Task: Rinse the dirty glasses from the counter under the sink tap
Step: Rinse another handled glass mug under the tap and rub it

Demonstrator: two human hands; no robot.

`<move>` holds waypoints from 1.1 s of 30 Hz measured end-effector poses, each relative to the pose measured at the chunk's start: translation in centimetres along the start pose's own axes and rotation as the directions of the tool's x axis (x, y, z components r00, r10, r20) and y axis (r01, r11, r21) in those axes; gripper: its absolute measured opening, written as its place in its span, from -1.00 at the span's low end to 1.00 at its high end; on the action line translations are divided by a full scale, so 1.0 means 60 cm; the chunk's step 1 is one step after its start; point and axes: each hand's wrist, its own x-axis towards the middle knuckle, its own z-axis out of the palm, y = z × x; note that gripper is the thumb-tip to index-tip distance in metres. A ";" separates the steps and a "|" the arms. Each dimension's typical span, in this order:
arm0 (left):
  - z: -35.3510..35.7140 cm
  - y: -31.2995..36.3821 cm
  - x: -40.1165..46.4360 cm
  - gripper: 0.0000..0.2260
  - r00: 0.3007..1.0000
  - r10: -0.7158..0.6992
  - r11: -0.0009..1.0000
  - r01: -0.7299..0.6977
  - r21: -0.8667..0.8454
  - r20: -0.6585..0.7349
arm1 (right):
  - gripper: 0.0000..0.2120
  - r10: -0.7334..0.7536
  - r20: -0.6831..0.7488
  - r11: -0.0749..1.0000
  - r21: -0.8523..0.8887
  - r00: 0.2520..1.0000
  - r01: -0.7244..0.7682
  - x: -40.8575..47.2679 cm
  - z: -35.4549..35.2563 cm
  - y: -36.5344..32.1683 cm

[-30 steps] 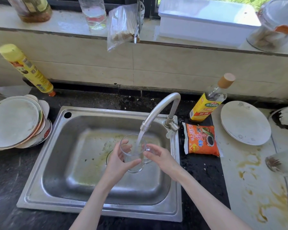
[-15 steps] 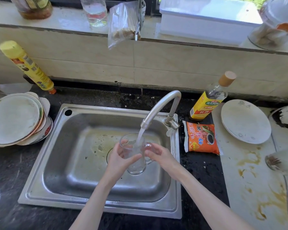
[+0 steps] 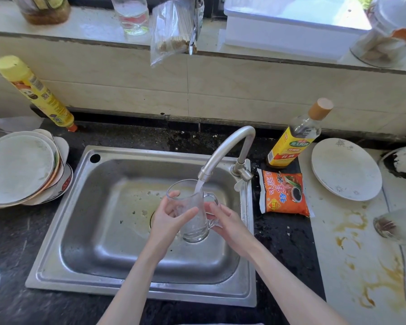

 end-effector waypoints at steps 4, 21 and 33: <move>0.009 0.003 -0.003 -0.50 0.999 0.019 1.000 -0.019 0.022 0.028 | -0.63 0.013 -0.032 0.988 0.153 0.999 -0.008 0.006 0.009 0.005; 0.012 -0.011 -0.003 -0.36 0.992 0.033 0.992 -0.047 0.114 0.122 | -0.66 0.085 -0.133 0.967 0.250 0.988 -0.049 0.015 0.008 0.012; 0.014 0.003 0.010 -0.48 0.982 0.027 0.999 -0.034 0.034 0.189 | -0.65 0.103 -0.135 0.978 0.194 0.985 -0.076 0.019 0.006 0.000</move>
